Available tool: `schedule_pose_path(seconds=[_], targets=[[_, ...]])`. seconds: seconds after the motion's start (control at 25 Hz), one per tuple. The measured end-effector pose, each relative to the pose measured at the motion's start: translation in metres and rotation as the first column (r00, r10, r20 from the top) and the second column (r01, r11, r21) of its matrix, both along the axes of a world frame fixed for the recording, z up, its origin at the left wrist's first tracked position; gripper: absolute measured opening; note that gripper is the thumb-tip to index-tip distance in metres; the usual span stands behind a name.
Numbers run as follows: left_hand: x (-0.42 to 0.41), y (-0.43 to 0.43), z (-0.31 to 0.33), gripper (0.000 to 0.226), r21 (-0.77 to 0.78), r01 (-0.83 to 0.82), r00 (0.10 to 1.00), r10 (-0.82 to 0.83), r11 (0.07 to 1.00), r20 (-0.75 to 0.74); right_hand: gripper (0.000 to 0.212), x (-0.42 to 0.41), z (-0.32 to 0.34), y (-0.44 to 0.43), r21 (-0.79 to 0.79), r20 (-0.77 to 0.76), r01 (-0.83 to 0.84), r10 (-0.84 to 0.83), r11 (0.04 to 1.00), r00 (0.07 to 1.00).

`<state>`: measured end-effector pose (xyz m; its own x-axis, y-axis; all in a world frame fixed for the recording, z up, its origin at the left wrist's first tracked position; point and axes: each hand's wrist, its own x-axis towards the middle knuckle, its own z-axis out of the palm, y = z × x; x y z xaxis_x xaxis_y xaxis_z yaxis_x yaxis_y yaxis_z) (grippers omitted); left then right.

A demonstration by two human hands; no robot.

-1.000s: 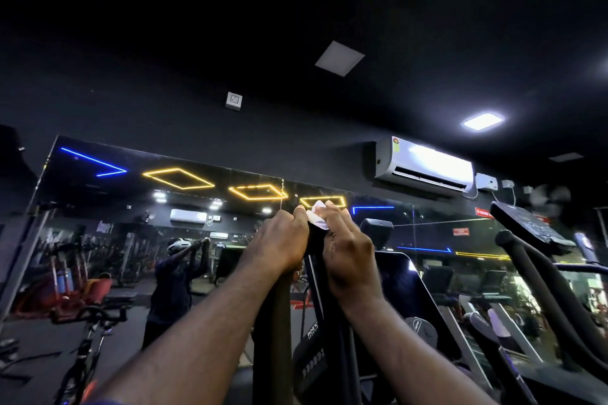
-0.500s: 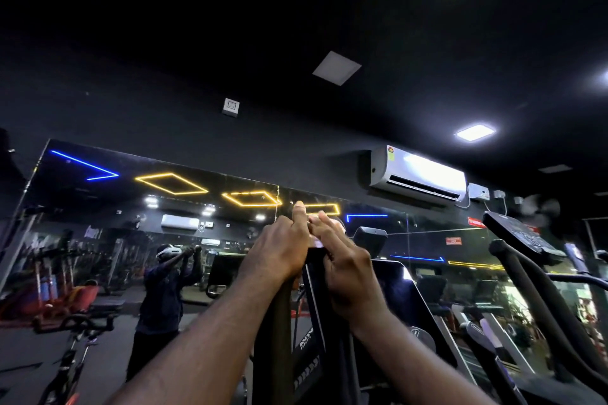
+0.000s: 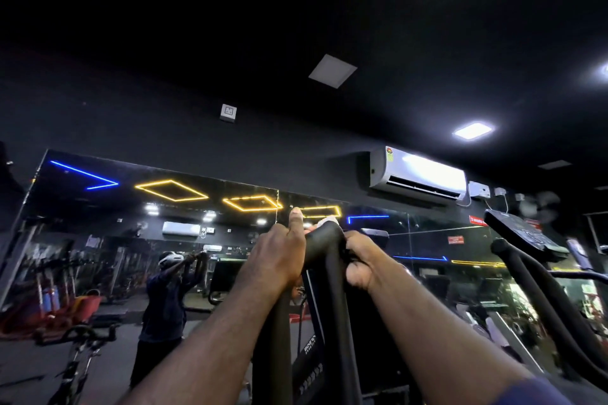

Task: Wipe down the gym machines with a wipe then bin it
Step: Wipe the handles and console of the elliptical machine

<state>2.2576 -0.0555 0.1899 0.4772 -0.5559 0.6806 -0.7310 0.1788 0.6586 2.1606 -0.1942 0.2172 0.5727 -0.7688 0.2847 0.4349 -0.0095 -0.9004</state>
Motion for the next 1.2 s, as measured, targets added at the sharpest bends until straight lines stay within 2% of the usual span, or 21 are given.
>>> schedule_pose_path(seconds=[0.2, 0.28, 0.36, 0.4, 0.48, 0.56, 0.6, 0.64, 0.68, 0.72, 0.76, 0.8, 0.84, 0.88, 0.92, 1.0, 1.08, 1.12, 1.2], targets=[[0.001, -0.003, 0.0, 0.088, 0.005, 0.0, 1.0, 0.0, 1.0, 0.03, 0.022, -0.007, -0.044, -0.014, 0.04, 0.063, 0.256, -0.258, 0.966, 0.964], [0.0, -0.003, 0.0, 0.1, -0.005, 0.007, 1.0, -0.007, 1.0, 0.01, 0.015, -0.01, -0.034, -0.005, 0.1, 0.149, 0.192, -0.205, 0.976, 0.967], [0.002, -0.005, 0.0, 0.104, -0.021, -0.004, 1.0, 0.004, 1.0, 0.004, 0.015, -0.009, -0.021, 0.012, 0.096, 0.281, 0.025, -0.051, 0.995, 0.958], [0.003, -0.005, 0.0, 0.102, -0.026, 0.0, 1.0, 0.0, 1.0, -0.005, 0.016, -0.01, -0.021, 0.02, 0.096, 0.308, 0.006, -0.035, 0.995, 0.951], [0.003, -0.006, 0.0, 0.1, -0.024, 0.008, 1.0, -0.008, 1.0, -0.002, 0.019, -0.014, -0.037, 0.034, 0.053, 0.303, 0.054, -0.068, 0.997, 0.951], [0.003, -0.008, -0.001, 0.112, -0.034, 0.021, 1.0, -0.022, 0.999, -0.016, 0.023, -0.02, -0.065, 0.044, -0.075, 0.297, 0.132, -0.104, 0.988, 0.949], [0.004, -0.01, -0.001, 0.119, -0.044, 0.031, 0.999, -0.032, 0.999, -0.021, 0.024, -0.023, -0.079, 0.047, -0.172, 0.299, 0.238, -0.18, 0.956, 0.937], [0.006, -0.012, 0.0, 0.122, -0.049, 0.033, 0.999, -0.034, 0.998, -0.019, 0.023, -0.027, -0.089, 0.049, -0.303, 0.311, 0.39, -0.296, 0.87, 0.903], [0.007, -0.013, 0.0, 0.119, -0.048, 0.035, 0.999, -0.036, 0.998, -0.023, 0.021, -0.029, -0.096, 0.046, -0.44, 0.343, 0.565, -0.451, 0.698, 0.824], [0.009, -0.014, 0.0, 0.111, -0.049, 0.036, 0.999, -0.037, 0.998, -0.021, 0.019, -0.032, -0.098, 0.045, -0.539, 0.421, 0.703, -0.575, 0.464, 0.702], [0.009, -0.012, 0.0, 0.103, -0.048, 0.031, 0.999, -0.032, 0.998, -0.019, 0.019, -0.034, -0.095, 0.045, -0.588, 0.516, 0.773, -0.625, 0.239, 0.586], [0.009, -0.012, 0.0, 0.098, -0.043, 0.024, 1.0, -0.025, 0.999, -0.014, 0.024, -0.035, -0.09, 0.044, -0.63, 0.594, 0.774, -0.605, 0.059, 0.529], [0.008, -0.012, 0.0, 0.101, -0.033, 0.007, 1.0, -0.008, 0.999, -0.009, 0.031, -0.033, -0.087, 0.041, -0.685, 0.635, 0.724, -0.551, -0.078, 0.541], [0.008, -0.012, 0.0, 0.107, -0.024, -0.021, 1.0, 0.021, 0.999, 0.003, 0.04, -0.029, -0.088, 0.04, -0.749, 0.619, 0.647, -0.503, -0.144, 0.603], [0.008, -0.012, 0.0, 0.111, -0.026, -0.057, 0.998, 0.057, 0.998, 0.02, 0.048, -0.026, -0.094, 0.038, -0.806, 0.566, 0.573, -0.479, -0.151, 0.671], [0.007, -0.011, -0.001, 0.106, -0.042, -0.102, 0.993, 0.105, 0.994, 0.057, 0.056, -0.032, -0.114, 0.036, -0.869, 0.494, 0.438, -0.438, -0.229, 0.751], [0.007, -0.011, -0.001, 0.101, -0.022, -0.114, 0.989, 0.115, 0.993, 0.098, 0.051, -0.046, -0.13, 0.038, -0.859, 0.47, 0.299, -0.408, -0.416, 0.783], [0.007, -0.011, -0.001, 0.1, -0.015, -0.123, 0.986, 0.123, 0.992, 0.113, 0.05, -0.052, -0.126, 0.039, -0.845, 0.472, 0.268, -0.409, -0.463, 0.781], [0.004, -0.008, -0.001, 0.095, -0.002, -0.135, 0.983, 0.134, 0.991, 0.125, 0.048, -0.055, -0.1, 0.036, -0.828, 0.528, 0.325, -0.439, -0.456, 0.727]])
